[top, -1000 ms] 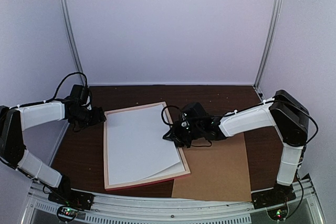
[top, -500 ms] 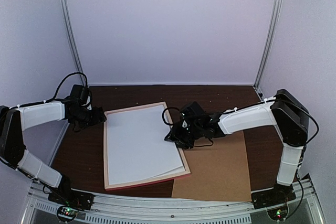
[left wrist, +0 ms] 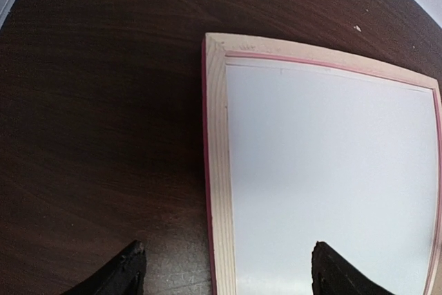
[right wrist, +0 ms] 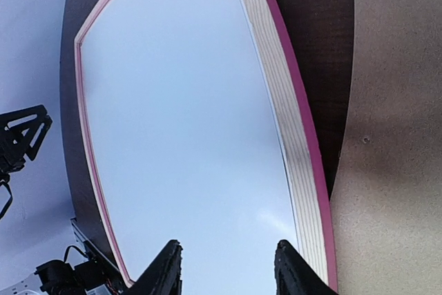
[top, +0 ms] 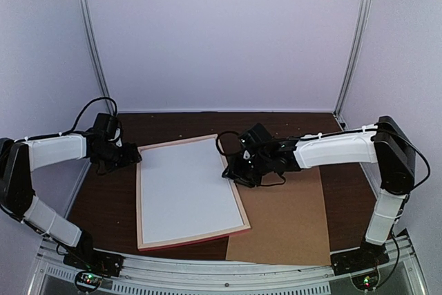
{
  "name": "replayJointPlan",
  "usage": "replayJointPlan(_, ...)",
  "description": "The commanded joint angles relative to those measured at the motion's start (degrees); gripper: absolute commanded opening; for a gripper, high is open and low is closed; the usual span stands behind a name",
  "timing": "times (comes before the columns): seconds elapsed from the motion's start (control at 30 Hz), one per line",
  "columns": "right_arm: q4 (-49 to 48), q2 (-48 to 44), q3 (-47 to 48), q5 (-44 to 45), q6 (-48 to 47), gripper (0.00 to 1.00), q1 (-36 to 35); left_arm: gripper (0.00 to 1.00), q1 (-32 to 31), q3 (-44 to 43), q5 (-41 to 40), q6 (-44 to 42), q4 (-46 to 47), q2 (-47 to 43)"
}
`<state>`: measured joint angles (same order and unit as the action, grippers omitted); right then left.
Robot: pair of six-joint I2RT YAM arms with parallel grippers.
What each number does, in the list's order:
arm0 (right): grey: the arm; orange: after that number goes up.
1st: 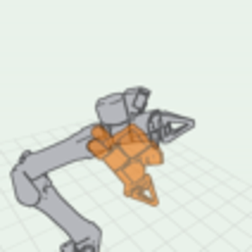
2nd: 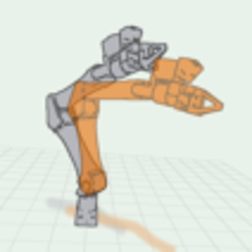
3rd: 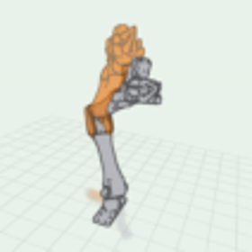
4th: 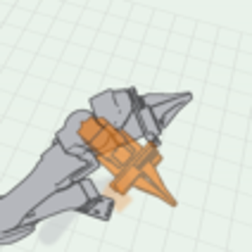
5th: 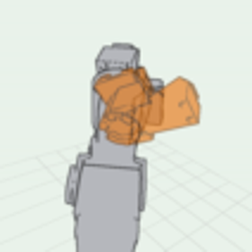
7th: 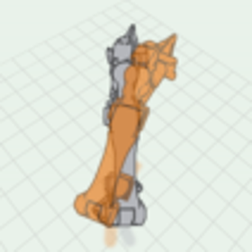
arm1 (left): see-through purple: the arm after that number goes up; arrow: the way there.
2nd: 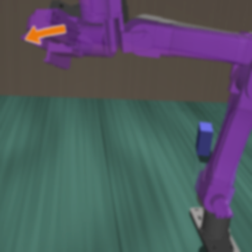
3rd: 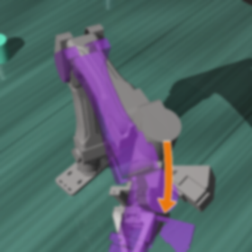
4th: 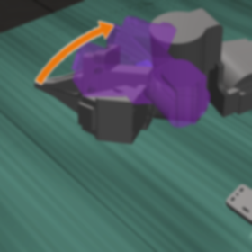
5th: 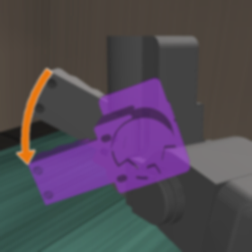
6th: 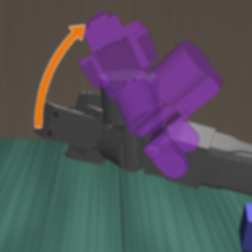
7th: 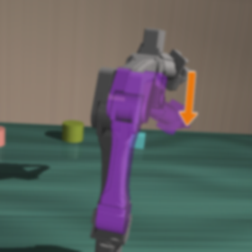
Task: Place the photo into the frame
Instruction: Place the photo on the mat board, then adjust the frame body at the center of the board.
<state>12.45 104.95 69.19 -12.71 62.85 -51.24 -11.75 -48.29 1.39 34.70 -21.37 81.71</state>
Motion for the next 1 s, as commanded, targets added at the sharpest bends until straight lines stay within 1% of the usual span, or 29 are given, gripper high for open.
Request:
replayJointPlan(0.0,5.4,-2.3,2.7,4.2,-5.8,0.46,1.6,0.83,-0.2,2.2,2.3,-1.5,1.9,1.0)
replayJointPlan(0.17,8.6,-2.1,4.5,4.2,-11.8,0.45,4.3,0.82,-0.3,4.8,7.6,-2.4,3.7,2.4)
replayJointPlan(0.23,8.4,-2.1,4.7,2.8,-13.5,0.45,5.4,0.82,-0.4,5.0,10.0,-3.0,3.9,3.7)
replayJointPlan(0.33,7.9,-2.0,4.4,1.3,-14.0,0.45,6.5,0.81,-0.5,5.4,10.1,-3.2,3.4,5.0)
replayJointPlan(0.43,7.1,-2.0,3.7,1.1,-13.9,0.45,6.8,0.73,-0.5,6.0,9.1,-3.2,3.0,5.1)
replayJointPlan(0.57,5.1,-1.7,2.0,0.0,-12.9,0.45,6.9,0.58,-0.5,6.7,8.3,-3.5,2.8,4.8)
replayJointPlan(0.63,4.5,-1.5,1.5,-0.7,-12.6,0.45,7.0,0.52,-0.5,6.9,8.4,-3.9,2.8,5.0)
replayJointPlan(0.7,4.4,-1.5,1.3,-0.7,-12.7,0.44,6.9,0.48,-0.6,7.0,8.2,-4.2,2.8,5.3)
replayJointPlan(0.97,3.9,-1.7,0.2,-0.9,-12.8,0.44,7.2,0.38,-0.6,6.9,7.9,-4.9,2.8,7.0)
